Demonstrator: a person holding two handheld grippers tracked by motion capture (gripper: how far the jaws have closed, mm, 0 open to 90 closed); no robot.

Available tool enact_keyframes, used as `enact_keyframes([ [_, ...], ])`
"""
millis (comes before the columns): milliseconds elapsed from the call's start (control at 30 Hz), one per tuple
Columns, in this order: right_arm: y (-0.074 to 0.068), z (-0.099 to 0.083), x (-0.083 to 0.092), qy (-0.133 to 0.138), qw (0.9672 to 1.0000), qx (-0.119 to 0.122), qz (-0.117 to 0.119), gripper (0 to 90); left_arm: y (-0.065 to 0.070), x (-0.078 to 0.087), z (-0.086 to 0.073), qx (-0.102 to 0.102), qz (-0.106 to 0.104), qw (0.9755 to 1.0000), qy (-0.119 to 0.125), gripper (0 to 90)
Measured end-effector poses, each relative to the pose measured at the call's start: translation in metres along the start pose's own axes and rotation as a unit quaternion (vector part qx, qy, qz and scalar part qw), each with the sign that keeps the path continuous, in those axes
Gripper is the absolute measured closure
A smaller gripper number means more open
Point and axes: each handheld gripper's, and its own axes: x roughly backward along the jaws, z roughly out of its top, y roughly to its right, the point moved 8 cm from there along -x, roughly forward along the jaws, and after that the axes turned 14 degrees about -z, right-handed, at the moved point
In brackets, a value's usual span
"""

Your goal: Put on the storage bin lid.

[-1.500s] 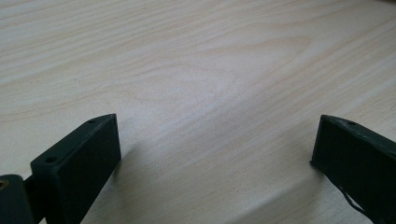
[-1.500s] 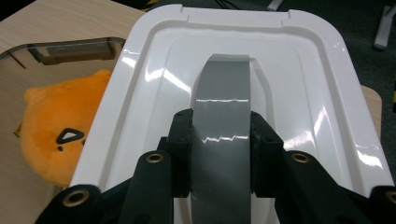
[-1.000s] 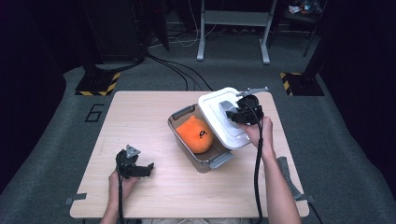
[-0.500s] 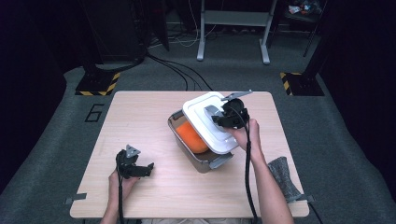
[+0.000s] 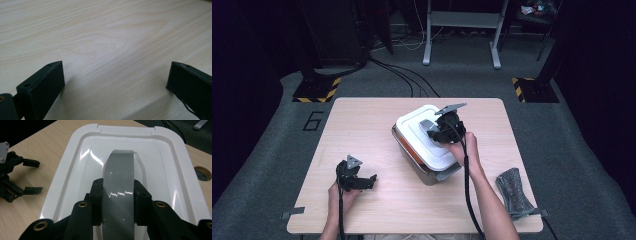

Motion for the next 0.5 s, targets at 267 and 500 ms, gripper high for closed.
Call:
enact_keyframes([
  [267,-0.010,-0.005,-0.011,-0.009,0.9999,0.004,0.006,66.4,0.000,0.000,0.000,0.000,0.000,1.0000,0.000,0.8],
  [500,-0.017,-0.007,-0.014,-0.007,1.0000,0.006,0.001,66.3,0.000,0.000,0.000,0.000,0.000,1.0000,0.001,0.9],
])
